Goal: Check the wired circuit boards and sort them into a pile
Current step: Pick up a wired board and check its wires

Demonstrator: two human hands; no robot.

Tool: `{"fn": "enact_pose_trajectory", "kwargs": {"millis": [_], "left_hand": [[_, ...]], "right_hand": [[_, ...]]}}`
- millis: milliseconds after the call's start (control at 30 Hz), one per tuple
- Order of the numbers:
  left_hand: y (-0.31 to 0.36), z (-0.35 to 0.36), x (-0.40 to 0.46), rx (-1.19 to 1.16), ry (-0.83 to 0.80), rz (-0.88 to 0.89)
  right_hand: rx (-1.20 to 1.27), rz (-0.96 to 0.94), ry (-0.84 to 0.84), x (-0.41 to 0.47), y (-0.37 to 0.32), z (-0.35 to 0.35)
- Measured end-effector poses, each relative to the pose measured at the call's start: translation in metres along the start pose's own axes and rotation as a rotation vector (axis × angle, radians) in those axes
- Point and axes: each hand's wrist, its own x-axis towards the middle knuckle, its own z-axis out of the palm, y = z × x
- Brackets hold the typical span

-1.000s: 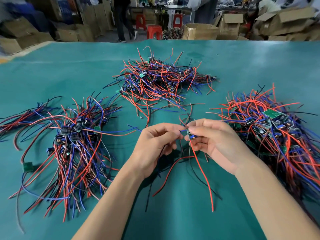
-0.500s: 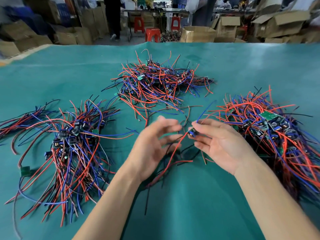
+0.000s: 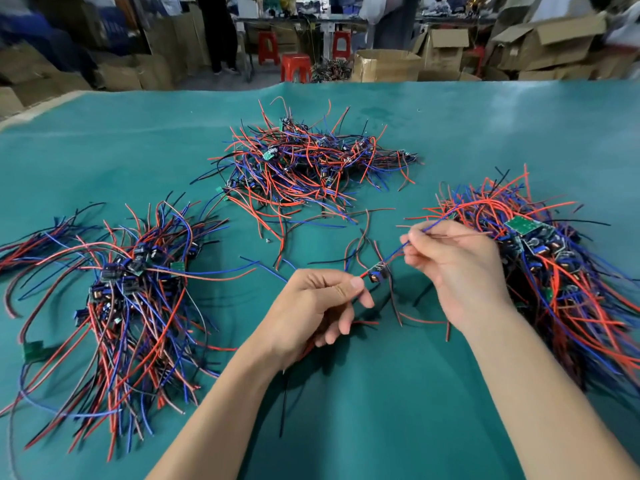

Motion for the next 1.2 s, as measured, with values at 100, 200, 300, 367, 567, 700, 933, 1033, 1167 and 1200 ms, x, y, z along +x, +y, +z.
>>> {"fn": "enact_pose_trajectory", "kwargs": {"millis": [100,200,300,367,567,700,933,1033,1167,1200], "left_hand": [[0.001,-0.002,0.000,-0.026,-0.027,0.001],[0.001,-0.005,0.000,-0.083,-0.047,0.000],[0.000,-0.006,0.001,-0.166,-0.023,0.018],[0.000,-0.009,0.003,-0.251,0.048,0.043],[-0.001,-0.011,0.007,-0.326,0.094,0.072],[-0.001,-0.007,0.003,-0.307,-0.056,0.070],[0.002,-0.004,0.000,-0.162,-0.130,-0.002],[0.004,-0.002,-0.003,-0.092,-0.184,-0.007],[0.009,0.001,-0.005,-0.039,-0.215,-0.018],[0.009,0.002,-0.005,-0.036,-0.209,-0.018]], "right_hand": [[-0.077,-0.113,0.059,0.005,-0.001,-0.006],[-0.056,-0.179,0.158,0.010,-0.003,-0.010],[0.068,-0.244,0.269,0.013,-0.008,-0.013],[0.227,-0.252,0.318,0.013,-0.012,-0.013],[-0.183,-0.009,-0.148,-0.018,0.010,0.023],[-0.068,0.120,-0.457,-0.032,0.016,0.035],[-0.018,0.066,-0.157,-0.026,0.004,0.027],[0.079,0.039,0.020,-0.018,-0.005,0.018],[0.183,-0.038,0.138,-0.014,-0.029,0.009],[0.190,-0.067,0.153,-0.014,-0.037,0.010]]}}
